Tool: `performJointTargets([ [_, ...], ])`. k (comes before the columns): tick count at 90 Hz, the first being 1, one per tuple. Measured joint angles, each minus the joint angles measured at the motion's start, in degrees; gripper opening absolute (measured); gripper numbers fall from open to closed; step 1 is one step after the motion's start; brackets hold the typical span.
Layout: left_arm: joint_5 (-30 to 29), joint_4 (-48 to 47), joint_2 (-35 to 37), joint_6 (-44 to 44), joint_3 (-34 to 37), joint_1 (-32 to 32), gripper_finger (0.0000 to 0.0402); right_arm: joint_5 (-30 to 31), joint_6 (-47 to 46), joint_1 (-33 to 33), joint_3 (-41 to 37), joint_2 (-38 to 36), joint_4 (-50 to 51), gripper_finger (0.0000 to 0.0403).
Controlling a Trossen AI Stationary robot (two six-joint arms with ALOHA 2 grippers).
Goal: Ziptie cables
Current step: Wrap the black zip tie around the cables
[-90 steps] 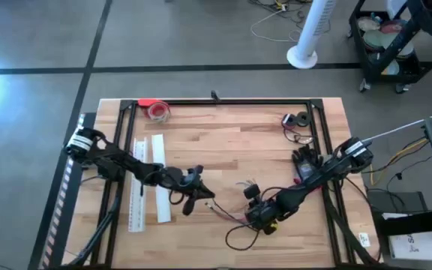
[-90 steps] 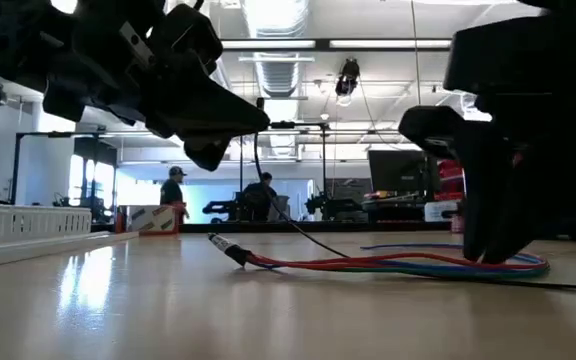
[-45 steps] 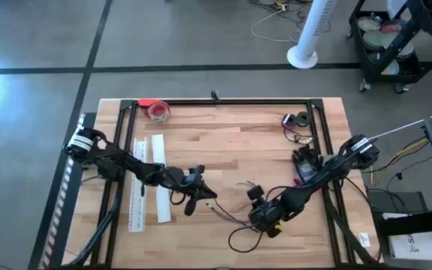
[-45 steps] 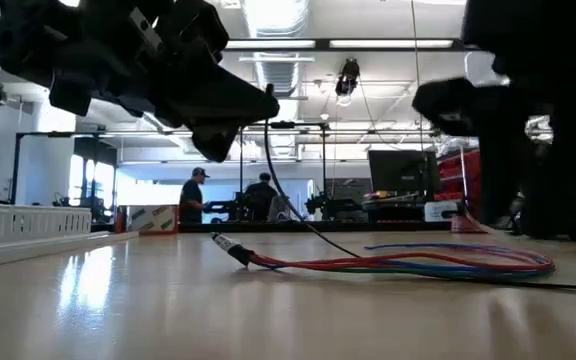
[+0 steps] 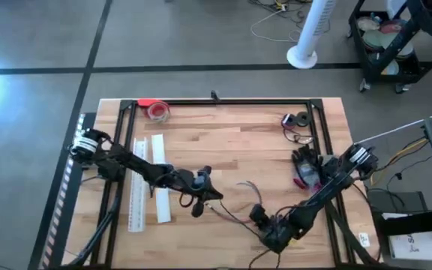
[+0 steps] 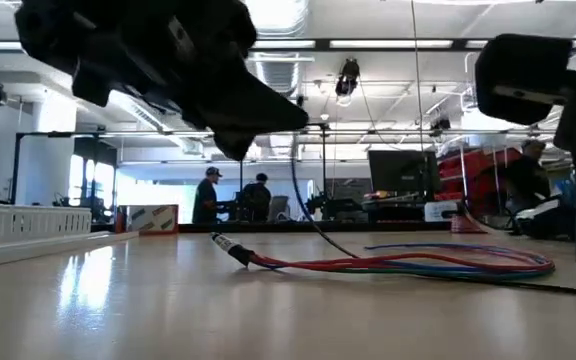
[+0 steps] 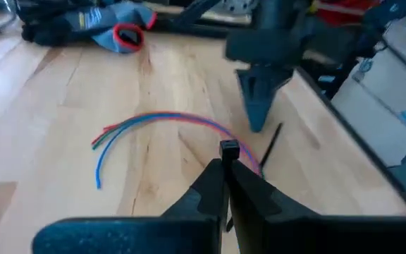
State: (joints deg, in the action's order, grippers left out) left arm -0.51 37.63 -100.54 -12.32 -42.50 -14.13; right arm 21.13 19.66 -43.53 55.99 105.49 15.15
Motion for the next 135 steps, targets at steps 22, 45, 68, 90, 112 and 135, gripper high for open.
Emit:
performJointTargets([
  [22, 0.0, -0.4, -5.0, 0.0, -3.0, 0.3, 0.0, 0.8, 5.4, -1.9, 0.0, 0.3, -0.1, 0.0102],
  [45, -0.4, -0.8, -4.9, 0.7, -3.2, 1.7, 0.0, -0.5, 7.1, -7.1, -0.1, -1.5, 4.4, 0.011],
  [68, -0.5, -1.8, -4.9, 0.3, -3.8, 2.5, 0.0, 3.8, 7.5, -10.0, -0.2, 1.2, -3.4, 0.0106],
  [90, -0.5, -2.2, -5.2, -0.4, -4.0, 2.5, 0.0, 10.2, 13.8, -9.8, -0.1, 4.1, -8.2, 0.0114],
  [112, -0.5, -2.1, -7.1, -0.6, -5.5, 2.5, 0.0, 10.5, 14.0, -9.2, -0.2, 3.9, -10.4, 0.0096],
  [135, 0.6, -2.2, -9.0, -0.2, -6.8, 2.2, 0.0, 12.1, 11.7, -7.2, -0.3, 3.8, -11.2, 0.0062],
])
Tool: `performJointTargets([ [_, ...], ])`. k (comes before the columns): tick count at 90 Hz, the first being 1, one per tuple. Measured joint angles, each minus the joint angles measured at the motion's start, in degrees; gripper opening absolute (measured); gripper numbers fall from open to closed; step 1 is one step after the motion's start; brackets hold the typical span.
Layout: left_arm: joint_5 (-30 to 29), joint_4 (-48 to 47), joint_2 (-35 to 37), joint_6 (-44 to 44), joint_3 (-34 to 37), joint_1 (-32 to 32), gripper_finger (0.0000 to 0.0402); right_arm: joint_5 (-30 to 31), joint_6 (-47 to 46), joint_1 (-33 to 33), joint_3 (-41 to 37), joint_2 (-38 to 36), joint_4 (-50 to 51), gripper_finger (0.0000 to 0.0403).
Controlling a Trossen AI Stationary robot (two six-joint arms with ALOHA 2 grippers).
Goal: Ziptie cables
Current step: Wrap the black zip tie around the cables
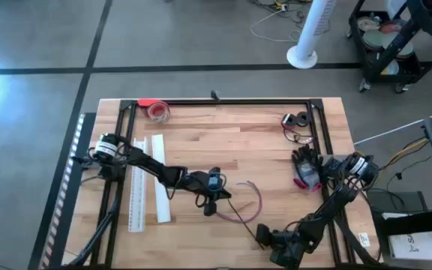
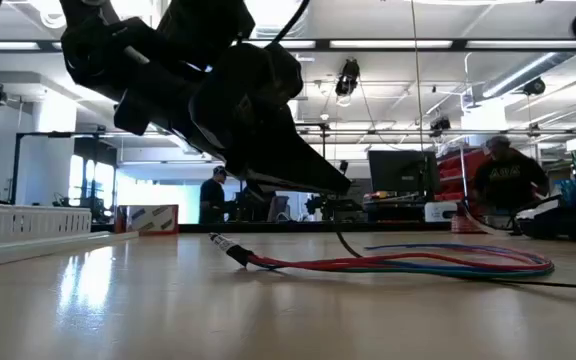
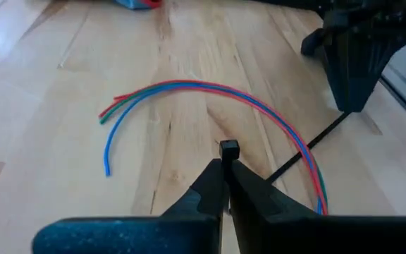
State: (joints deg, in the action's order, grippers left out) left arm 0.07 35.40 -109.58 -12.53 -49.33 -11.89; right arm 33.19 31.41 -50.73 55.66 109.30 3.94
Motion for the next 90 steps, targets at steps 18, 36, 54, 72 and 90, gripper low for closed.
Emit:
performJointTargets([
  [18, 0.1, 0.2, -0.1, 0.2, -0.7, -0.1, 0.0, 0.6, 0.7, 0.9, -0.1, 0.0, -1.8, 0.0049],
  [36, 0.2, 0.1, -0.1, 0.5, -0.9, -0.1, 0.0, 2.4, 0.9, 2.9, -0.1, 0.1, -7.9, 0.0058],
  [54, 0.2, 0.1, -0.1, 1.2, -0.9, -0.1, 0.0, 1.8, -2.4, 4.8, -0.1, 0.5, -9.1, 0.0066],
  [72, 0.6, 0.1, -0.1, 2.0, -0.9, -0.1, 0.0, -1.1, -10.8, 5.8, -0.5, 0.5, -8.9, 0.004],
  [90, 0.7, 0.1, -0.1, 3.1, -0.8, -0.1, 0.0, -2.3, -21.9, 5.9, 0.2, -0.3, -9.6, 0.0003],
])
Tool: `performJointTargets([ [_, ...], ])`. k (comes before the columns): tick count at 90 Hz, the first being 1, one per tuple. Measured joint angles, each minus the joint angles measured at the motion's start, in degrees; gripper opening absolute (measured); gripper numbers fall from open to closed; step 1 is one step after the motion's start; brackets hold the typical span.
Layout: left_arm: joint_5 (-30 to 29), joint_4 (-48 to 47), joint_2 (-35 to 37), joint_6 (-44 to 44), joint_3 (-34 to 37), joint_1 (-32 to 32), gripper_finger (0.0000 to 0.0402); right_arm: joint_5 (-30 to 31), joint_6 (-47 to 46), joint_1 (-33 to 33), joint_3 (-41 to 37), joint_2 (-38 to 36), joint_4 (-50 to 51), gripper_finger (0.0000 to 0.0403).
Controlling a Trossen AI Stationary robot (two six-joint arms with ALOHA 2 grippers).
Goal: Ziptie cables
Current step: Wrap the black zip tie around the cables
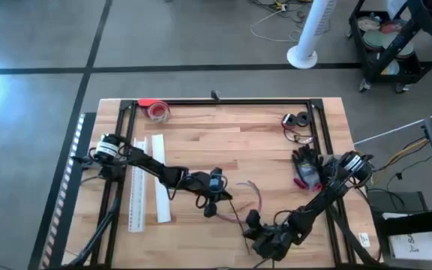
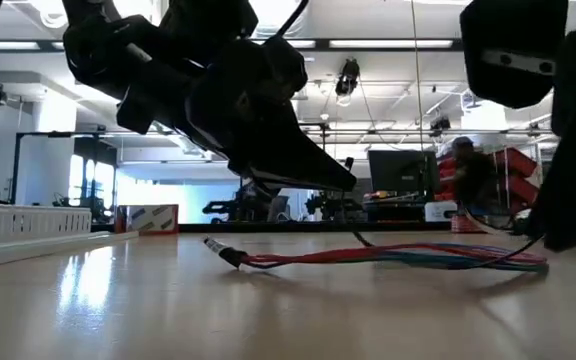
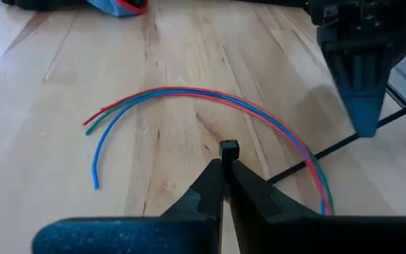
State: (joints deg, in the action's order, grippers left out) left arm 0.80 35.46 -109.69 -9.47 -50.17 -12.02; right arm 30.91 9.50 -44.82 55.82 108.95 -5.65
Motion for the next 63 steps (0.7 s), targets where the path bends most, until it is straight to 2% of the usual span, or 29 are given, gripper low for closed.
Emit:
performJointTargets([
  [14, 0.0, 0.0, 0.0, 1.4, 0.0, -0.5, 0.0, -2.8, -7.5, 1.2, 0.1, -0.3, -0.6, 0.0001],
  [44, -0.7, 2.5, 0.1, 4.0, 0.1, -2.6, 0.0, -15.9, -27.9, 4.2, 0.0, -0.4, -0.7, 0.0],
  [63, 1.3, 2.7, 0.1, 7.6, 0.1, -4.4, 0.0, -21.7, -32.5, 5.6, -0.9, -0.4, -2.7, 0.0],
])
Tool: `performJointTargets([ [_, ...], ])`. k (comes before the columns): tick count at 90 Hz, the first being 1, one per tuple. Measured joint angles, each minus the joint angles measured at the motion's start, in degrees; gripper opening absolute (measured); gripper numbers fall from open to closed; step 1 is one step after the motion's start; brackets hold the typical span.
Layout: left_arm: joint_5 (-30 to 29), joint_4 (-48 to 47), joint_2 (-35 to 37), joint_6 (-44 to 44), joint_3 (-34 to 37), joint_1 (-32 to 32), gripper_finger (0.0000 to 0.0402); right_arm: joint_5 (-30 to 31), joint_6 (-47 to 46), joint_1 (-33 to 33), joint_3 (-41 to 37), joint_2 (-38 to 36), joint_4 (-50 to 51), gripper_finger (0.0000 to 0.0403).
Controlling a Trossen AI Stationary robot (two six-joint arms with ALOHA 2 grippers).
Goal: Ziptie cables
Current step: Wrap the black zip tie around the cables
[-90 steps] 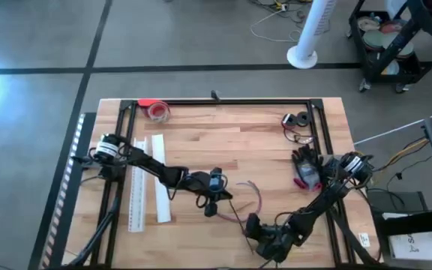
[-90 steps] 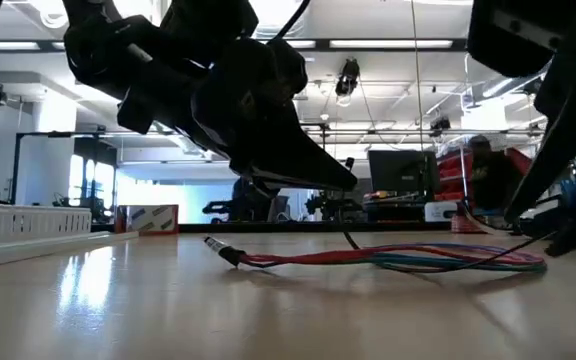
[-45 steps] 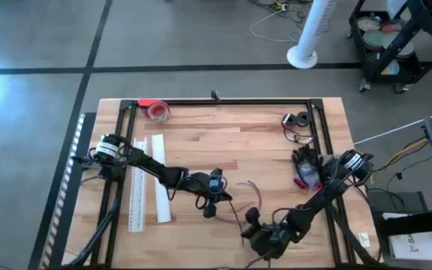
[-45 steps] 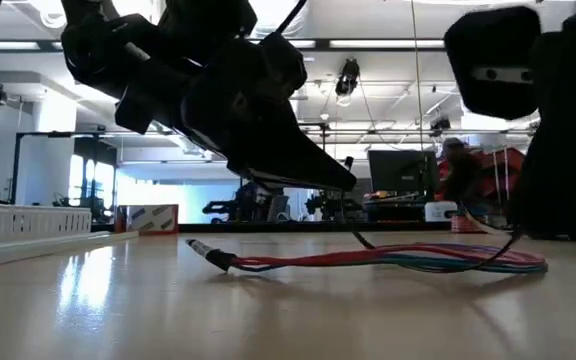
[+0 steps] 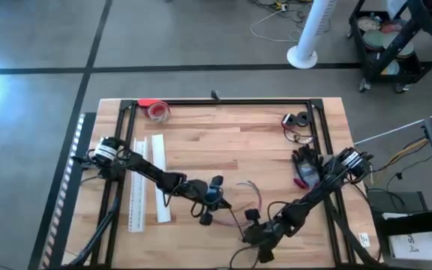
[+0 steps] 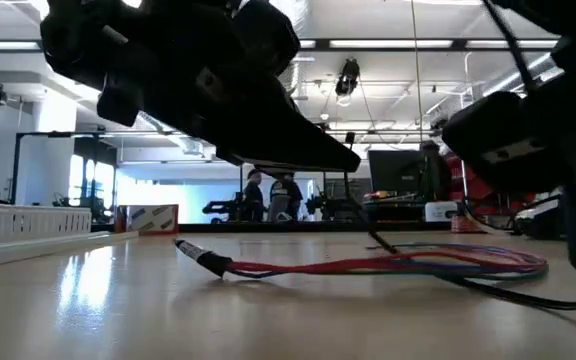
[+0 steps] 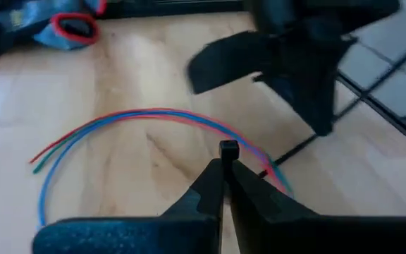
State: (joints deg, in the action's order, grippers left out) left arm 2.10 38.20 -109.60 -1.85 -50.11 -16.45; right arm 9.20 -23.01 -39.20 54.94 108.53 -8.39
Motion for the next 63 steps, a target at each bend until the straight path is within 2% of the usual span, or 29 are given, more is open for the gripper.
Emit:
performJointTargets([
  [32, 9.4, 0.0, 0.0, 10.2, 0.0, 0.2, 0.0, -22.1, -10.0, 7.2, -2.1, -1.7, 0.0, 0.0],
  [48, 10.0, -0.6, 0.0, 13.8, -0.4, 0.3, 0.0, -32.0, -14.9, 11.3, -3.0, -2.4, 0.1, 0.0],
  [63, 10.6, -8.2, 0.0, 18.1, -3.4, 0.3, 0.0, -39.5, -16.3, 15.2, -3.3, -2.4, 0.1, 0.0],
])
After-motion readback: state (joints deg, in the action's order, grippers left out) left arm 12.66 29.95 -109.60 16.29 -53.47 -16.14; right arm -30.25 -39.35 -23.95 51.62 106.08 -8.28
